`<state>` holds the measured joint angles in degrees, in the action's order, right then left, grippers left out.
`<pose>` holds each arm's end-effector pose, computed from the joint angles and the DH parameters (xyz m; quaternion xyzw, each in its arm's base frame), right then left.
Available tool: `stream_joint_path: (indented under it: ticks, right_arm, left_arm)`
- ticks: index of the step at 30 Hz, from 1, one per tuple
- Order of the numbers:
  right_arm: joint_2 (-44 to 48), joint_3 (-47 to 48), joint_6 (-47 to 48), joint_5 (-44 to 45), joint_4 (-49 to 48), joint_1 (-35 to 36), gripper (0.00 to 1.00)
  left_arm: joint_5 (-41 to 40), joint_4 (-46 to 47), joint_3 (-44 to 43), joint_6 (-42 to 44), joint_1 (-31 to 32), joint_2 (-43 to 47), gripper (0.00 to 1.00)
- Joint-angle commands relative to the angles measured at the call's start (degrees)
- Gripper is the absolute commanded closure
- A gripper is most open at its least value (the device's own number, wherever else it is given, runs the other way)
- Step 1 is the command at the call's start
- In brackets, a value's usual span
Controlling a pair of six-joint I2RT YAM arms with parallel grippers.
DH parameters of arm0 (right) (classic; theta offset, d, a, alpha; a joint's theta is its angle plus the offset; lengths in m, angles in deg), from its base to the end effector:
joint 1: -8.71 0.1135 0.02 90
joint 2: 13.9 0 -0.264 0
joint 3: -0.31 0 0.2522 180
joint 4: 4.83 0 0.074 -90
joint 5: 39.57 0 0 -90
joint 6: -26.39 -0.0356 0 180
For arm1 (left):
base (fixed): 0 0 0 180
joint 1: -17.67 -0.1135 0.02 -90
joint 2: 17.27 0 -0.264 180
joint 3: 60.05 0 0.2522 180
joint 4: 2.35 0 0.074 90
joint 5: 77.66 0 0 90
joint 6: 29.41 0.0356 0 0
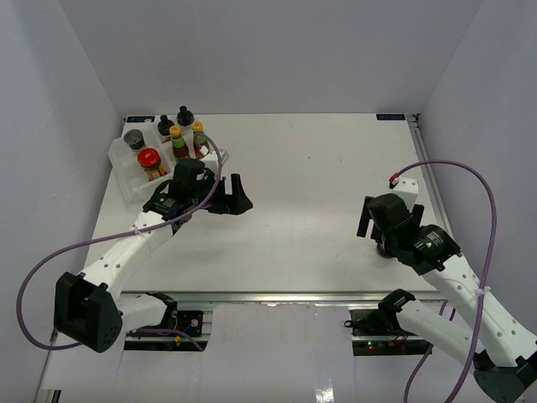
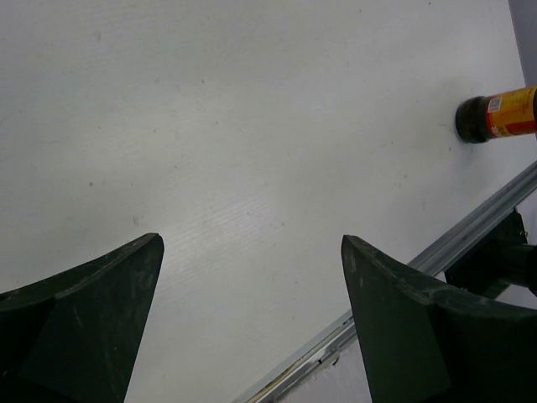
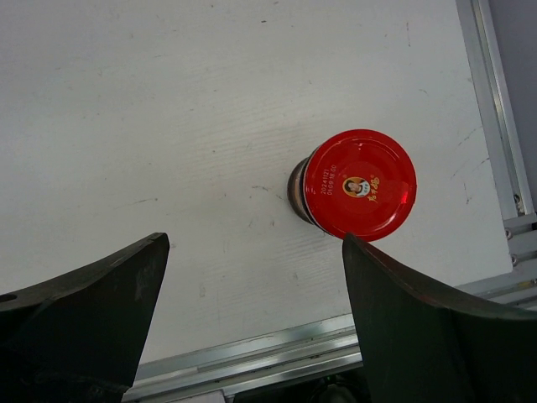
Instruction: Organize the condiment bottles
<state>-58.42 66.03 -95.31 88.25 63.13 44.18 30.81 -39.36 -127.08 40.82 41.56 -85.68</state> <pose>0.1241 0.0616 0.3154 0.0904 0.8829 -0.0582 0.4570 0.2327 -0.1154 0.2860 0.1018 0.8855 -0.2939 0.3451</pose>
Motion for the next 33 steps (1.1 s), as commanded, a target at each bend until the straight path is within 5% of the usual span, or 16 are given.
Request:
stream_joint_path:
  ticks: [1, 13, 33]
  right_arm:
    - [1.8, 1.2, -7.4, 3.1, 3.1, -3.2, 0.10]
    - [-1.1, -3.6, -4.1, -3.8, -2.0, -23.1, 0.10]
    - [-4.1, -12.1, 1.0, -9.2, -14.0, -24.7, 0.07]
  left_arm:
    - [1.2, 1.7, 4.8, 0.8, 0.5, 6.4, 0.02]
    - [1.4, 0.3, 6.7, 2.6, 1.6, 4.9, 0.02]
    - [-1.1, -0.6, 6.7, 3.2, 1.9, 5.5, 0.02]
